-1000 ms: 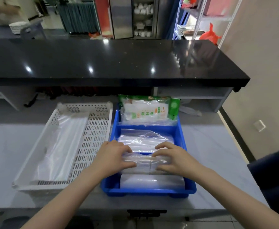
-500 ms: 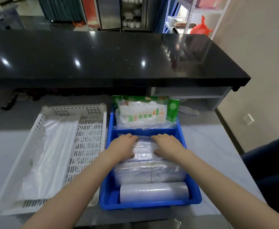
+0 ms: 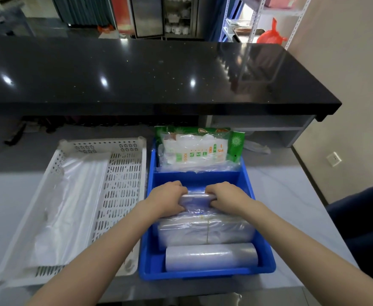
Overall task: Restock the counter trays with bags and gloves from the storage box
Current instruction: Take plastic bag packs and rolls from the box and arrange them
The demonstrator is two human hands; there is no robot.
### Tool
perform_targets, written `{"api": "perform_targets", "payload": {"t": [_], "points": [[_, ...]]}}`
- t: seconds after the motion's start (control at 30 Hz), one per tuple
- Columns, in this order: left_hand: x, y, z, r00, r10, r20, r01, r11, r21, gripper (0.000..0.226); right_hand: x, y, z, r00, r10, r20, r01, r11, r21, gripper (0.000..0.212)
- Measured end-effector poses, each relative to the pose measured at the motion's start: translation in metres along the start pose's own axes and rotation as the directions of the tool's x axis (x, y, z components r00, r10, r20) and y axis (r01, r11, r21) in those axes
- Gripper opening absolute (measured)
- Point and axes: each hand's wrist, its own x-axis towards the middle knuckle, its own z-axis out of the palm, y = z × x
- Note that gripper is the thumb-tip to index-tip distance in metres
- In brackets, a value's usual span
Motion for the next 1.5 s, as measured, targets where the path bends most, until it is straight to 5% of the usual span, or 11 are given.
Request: {"api": "perform_targets", "payload": {"t": [0.13, 0.23, 0.33, 0.5, 0.6, 0.7, 0.93, 1.17, 1.37, 1.5], "points": [[-0.001, 0.002, -0.001, 0.999, -0.034, 0.000, 0.034, 0.999, -0.018, 0.032, -0.004, 0.000, -0.001, 1.000, 0.007, -0.005, -0.007, 1.000, 0.015, 0.016], [-0.001, 0.001, 0.003, 0.999, -0.044, -0.022, 0.043, 0.999, -0.019, 0.053, -0.003, 0.003, 0.002, 1.000, 0.017, -0.017, -0.017, 0.999, 0.044, 0.050], [0.004, 0.000, 0.009, 0.999, -0.015, -0.045, 0.020, 0.992, 0.127, 0.065, 0.003, 0.001, 0.007, 0.999, 0.017, -0.037, -0.019, 0.998, -0.054, 0.061], [0.010, -0.002, 0.009, 0.997, -0.031, -0.064, 0.036, 0.996, 0.087, 0.074, 0.011, -0.003, 0.010, 0.991, -0.041, -0.126, 0.010, 0.972, -0.236, 0.034], [0.010, 0.004, 0.005, 0.997, -0.052, -0.059, 0.054, 0.998, 0.034, 0.057, 0.012, -0.003, 0.008, 0.993, -0.052, -0.108, 0.027, 0.974, -0.227, 0.019], [0.007, 0.008, 0.000, 0.998, -0.050, -0.028, 0.050, 0.999, -0.019, 0.026, 0.011, -0.002, 0.005, 0.997, -0.048, -0.066, 0.041, 0.994, -0.106, 0.031], [-0.006, 0.004, -0.016, 0.998, -0.011, 0.057, 0.020, 0.987, -0.158, 0.013, -0.001, 0.002, -0.008, 0.998, -0.024, 0.062, 0.014, 0.990, 0.143, 0.048], [-0.013, 0.022, -0.019, 0.999, -0.015, -0.048, 0.009, 0.992, -0.126, 0.013, 0.000, -0.001, -0.004, 0.995, -0.086, 0.041, 0.089, 0.994, -0.070, 0.007], [-0.009, 0.018, -0.011, 0.998, -0.058, -0.015, 0.057, 0.997, -0.057, 0.022, 0.008, -0.001, 0.008, 0.997, -0.042, 0.067, 0.044, 0.998, -0.035, 0.019], [-0.001, 0.011, -0.002, 0.996, -0.085, 0.020, 0.086, 0.995, -0.051, 0.042, 0.013, -0.002, 0.014, 0.997, 0.011, 0.081, -0.012, 1.000, 0.016, 0.050]]}}
